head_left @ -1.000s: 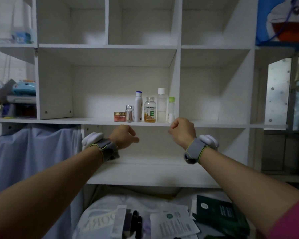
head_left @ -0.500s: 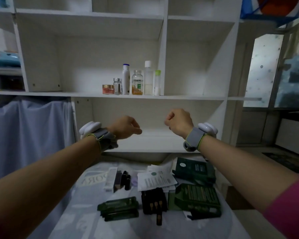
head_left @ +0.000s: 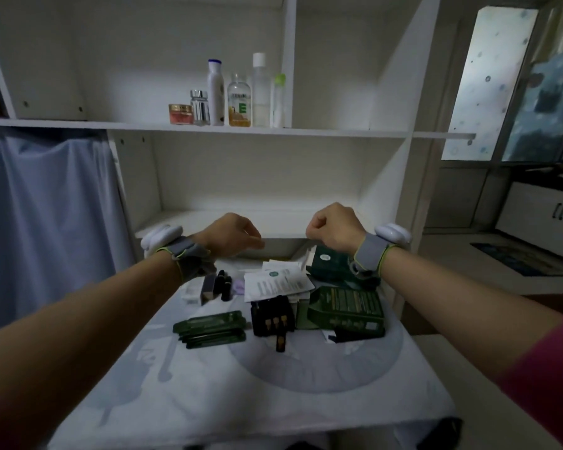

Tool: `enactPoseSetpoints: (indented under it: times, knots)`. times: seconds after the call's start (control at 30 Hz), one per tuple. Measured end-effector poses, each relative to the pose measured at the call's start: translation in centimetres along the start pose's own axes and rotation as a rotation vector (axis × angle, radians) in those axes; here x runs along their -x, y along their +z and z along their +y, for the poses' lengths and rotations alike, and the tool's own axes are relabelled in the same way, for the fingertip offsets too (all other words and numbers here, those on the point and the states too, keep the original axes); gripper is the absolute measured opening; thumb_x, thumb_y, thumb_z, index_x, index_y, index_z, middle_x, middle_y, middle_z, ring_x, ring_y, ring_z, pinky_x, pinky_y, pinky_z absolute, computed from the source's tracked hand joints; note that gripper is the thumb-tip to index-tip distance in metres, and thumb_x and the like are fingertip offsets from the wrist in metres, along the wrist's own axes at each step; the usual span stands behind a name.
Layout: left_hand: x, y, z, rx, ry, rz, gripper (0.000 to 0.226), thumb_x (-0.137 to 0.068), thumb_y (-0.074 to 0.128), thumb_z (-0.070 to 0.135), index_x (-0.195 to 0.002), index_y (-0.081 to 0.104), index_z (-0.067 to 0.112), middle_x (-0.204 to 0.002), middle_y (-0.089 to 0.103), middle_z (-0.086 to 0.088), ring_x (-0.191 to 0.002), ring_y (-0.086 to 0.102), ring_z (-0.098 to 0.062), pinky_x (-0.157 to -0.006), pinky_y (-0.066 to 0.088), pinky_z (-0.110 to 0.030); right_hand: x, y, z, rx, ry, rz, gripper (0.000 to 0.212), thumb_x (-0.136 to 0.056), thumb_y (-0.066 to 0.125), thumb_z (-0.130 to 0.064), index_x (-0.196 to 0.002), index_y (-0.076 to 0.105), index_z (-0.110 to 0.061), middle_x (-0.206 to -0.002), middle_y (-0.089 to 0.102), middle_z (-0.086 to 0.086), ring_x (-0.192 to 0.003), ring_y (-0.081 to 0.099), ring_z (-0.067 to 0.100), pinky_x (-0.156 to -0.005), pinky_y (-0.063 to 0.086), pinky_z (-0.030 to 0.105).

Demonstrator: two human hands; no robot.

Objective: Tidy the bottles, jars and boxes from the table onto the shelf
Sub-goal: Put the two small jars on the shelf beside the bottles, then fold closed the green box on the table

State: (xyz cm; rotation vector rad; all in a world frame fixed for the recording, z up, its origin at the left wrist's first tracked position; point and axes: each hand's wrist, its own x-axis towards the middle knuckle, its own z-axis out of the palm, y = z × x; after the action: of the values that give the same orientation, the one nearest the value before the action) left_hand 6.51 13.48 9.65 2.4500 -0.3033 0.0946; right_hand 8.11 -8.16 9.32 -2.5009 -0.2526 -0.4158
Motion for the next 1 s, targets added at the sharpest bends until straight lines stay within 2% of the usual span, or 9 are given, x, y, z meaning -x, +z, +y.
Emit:
enactPoseSetpoints:
  times: [0.1, 0.2, 0.33, 0.37, 0.43, 0.5, 0.6, 0.7, 1.0]
  knots:
    - [0.2, 1.4, -0.3, 0.038, -0.005, -0.031, 0.015, -0.087, 0.068, 0.021, -0.095, 0.069, 0.009, -0.095, 0.067, -0.009, -0.082, 0.059, -0.020, -0.071, 0.054, -0.032, 0.8, 0.3, 1.1, -0.017, 0.017, -0.062, 0.012, -0.083, 0.068, -0.006, -0.076, 0.077, -0.010, -0.074, 0.069, 0.000, -0.075, 0.067, 0.018, -0.067, 0.054, 0.028]
    - [0.2, 2.9, -0.9, 0.044, -0.012, -0.067, 0.012, -0.087, 0.068, 0.019, -0.092, 0.068, 0.008, -0.092, 0.067, -0.011, -0.081, 0.060, -0.020, -0.062, 0.054, -0.026, 1.7, 1.0, 2.4, 0.001, 0.030, -0.102, 0.009, -0.084, 0.069, -0.010, -0.080, 0.078, -0.010, -0.079, 0.072, 0.002, -0.073, 0.065, 0.016, -0.067, 0.053, 0.026]
    - [0.0, 4.5, -1.6, 0.043, -0.029, -0.097, 0.020, -0.085, 0.070, 0.021, -0.097, 0.070, 0.005, -0.100, 0.070, -0.020, -0.078, 0.060, -0.021, -0.069, 0.056, -0.033, 2.4, 1.8, 4.4, 0.052, 0.046, -0.166, 0.013, -0.083, 0.072, -0.017, -0.082, 0.078, -0.006, -0.080, 0.074, 0.001, -0.073, 0.064, 0.011, -0.061, 0.051, 0.022]
    - [0.0, 4.9, -1.7, 0.037, -0.031, -0.102, 0.020, -0.085, 0.070, 0.021, -0.098, 0.070, 0.005, -0.099, 0.070, -0.019, -0.074, 0.059, -0.020, -0.065, 0.056, -0.030, 2.4, 2.1, 4.9, 0.067, 0.051, -0.193, 0.013, -0.082, 0.073, -0.020, -0.083, 0.078, -0.007, -0.083, 0.074, 0.001, -0.074, 0.064, 0.011, -0.060, 0.050, 0.020]
    - [0.0, 5.5, -2.0, 0.036, -0.041, -0.116, 0.020, -0.086, 0.069, 0.020, -0.099, 0.070, 0.005, -0.090, 0.069, -0.014, -0.061, 0.056, -0.016, -0.045, 0.049, -0.019, 2.5, 2.6, 5.6, 0.108, 0.068, -0.264, 0.020, -0.081, 0.075, -0.025, -0.089, 0.076, -0.006, -0.094, 0.074, 0.006, -0.085, 0.067, 0.019, -0.070, 0.055, 0.026]
    - [0.1, 6.0, -2.4, 0.045, -0.062, -0.122, 0.018, -0.086, 0.069, 0.019, -0.098, 0.070, 0.005, -0.077, 0.064, -0.006, -0.054, 0.050, -0.012, -0.038, 0.042, -0.015, 2.9, 3.2, 5.9, 0.235, 0.086, -0.343, 0.044, -0.079, 0.076, -0.030, -0.108, 0.067, 0.002, -0.113, 0.066, 0.021, -0.102, 0.062, 0.034, -0.088, 0.053, 0.041]
    - [0.3, 6.7, -3.4, 0.037, -0.084, -0.147, 0.013, -0.086, 0.069, 0.019, -0.095, 0.068, 0.010, -0.079, 0.064, -0.004, -0.062, 0.055, -0.016, -0.054, 0.051, -0.023, 3.4, 3.8, 6.4, 0.488, 0.106, -0.451, 0.074, -0.075, 0.077, -0.042, -0.132, 0.046, -0.007, -0.131, 0.048, 0.016, -0.121, 0.044, 0.034, -0.098, 0.045, 0.044]
    - [0.3, 7.2, -4.3, 0.041, -0.100, -0.163, 0.006, -0.084, 0.070, 0.020, -0.086, 0.067, 0.015, -0.088, 0.068, -0.010, -0.077, 0.060, -0.022, -0.073, 0.057, -0.036, 3.5, 4.4, 7.0, 0.605, 0.116, -0.524, 0.087, -0.070, 0.079, -0.046, -0.138, 0.035, -0.012, -0.135, 0.040, 0.012, -0.127, 0.035, 0.032, -0.102, 0.037, 0.044]
    - [0.4, 6.9, -5.8, 0.027, -0.125, -0.189, 0.013, -0.086, 0.069, 0.020, -0.095, 0.068, 0.010, -0.094, 0.068, -0.011, -0.079, 0.060, -0.018, -0.068, 0.055, -0.031, 3.8, 5.6, 7.4, 0.605, 0.139, -0.576, 0.084, -0.072, 0.080, -0.036, -0.137, 0.034, -0.013, -0.136, 0.043, 0.010, -0.125, 0.039, 0.029, -0.090, 0.036, 0.035]
